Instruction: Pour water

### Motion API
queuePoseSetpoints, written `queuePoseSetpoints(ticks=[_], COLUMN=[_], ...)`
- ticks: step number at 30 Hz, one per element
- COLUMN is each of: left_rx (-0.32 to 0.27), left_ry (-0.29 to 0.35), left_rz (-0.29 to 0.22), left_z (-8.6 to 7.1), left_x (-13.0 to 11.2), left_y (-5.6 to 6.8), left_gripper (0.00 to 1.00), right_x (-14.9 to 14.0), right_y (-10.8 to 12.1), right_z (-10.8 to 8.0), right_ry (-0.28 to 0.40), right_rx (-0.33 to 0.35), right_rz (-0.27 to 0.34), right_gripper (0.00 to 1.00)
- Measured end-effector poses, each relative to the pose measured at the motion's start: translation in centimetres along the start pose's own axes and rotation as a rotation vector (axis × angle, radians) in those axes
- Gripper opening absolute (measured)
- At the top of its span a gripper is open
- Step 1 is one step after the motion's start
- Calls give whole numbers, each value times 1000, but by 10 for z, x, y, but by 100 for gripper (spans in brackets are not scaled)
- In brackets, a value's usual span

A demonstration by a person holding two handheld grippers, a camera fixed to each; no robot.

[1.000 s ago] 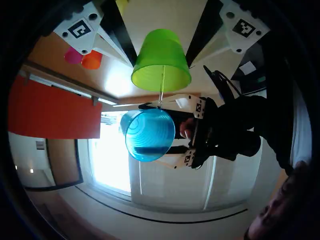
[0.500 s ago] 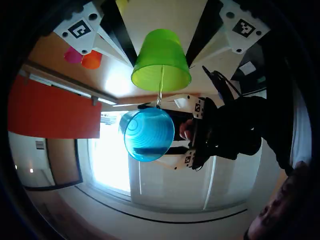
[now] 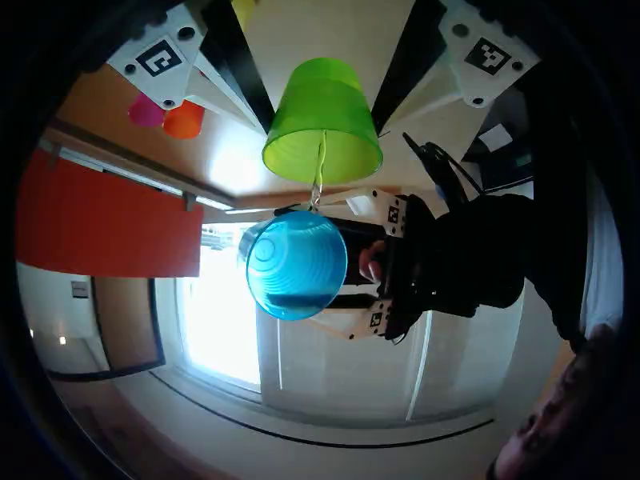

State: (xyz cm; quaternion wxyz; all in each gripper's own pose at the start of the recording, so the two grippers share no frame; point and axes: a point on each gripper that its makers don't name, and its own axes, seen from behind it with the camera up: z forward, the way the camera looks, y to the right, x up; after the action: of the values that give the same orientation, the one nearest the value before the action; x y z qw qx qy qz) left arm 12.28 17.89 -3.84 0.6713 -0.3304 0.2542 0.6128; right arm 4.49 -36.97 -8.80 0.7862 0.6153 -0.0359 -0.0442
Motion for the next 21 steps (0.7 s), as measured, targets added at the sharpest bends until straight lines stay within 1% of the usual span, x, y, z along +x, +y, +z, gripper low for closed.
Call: queuePoseSetpoints(ticks=[6,15,21], left_rx=[5,8,4], left_ry=[-4,-6,-7], left_rz=[17,32,47], left_z=[0,-1,-1], left_x=[0,1,2], left_y=[-3,-3,-2], left_gripper=[81,81,81], right_x=[0,0,-1], right_y=[0,1,1], right_z=[0,-2,-2], right_ry=[-2,-2,-3], right_rx=[-1,-4,-5], right_rz=[-3,-6,-6], right_gripper=[86,86,86])
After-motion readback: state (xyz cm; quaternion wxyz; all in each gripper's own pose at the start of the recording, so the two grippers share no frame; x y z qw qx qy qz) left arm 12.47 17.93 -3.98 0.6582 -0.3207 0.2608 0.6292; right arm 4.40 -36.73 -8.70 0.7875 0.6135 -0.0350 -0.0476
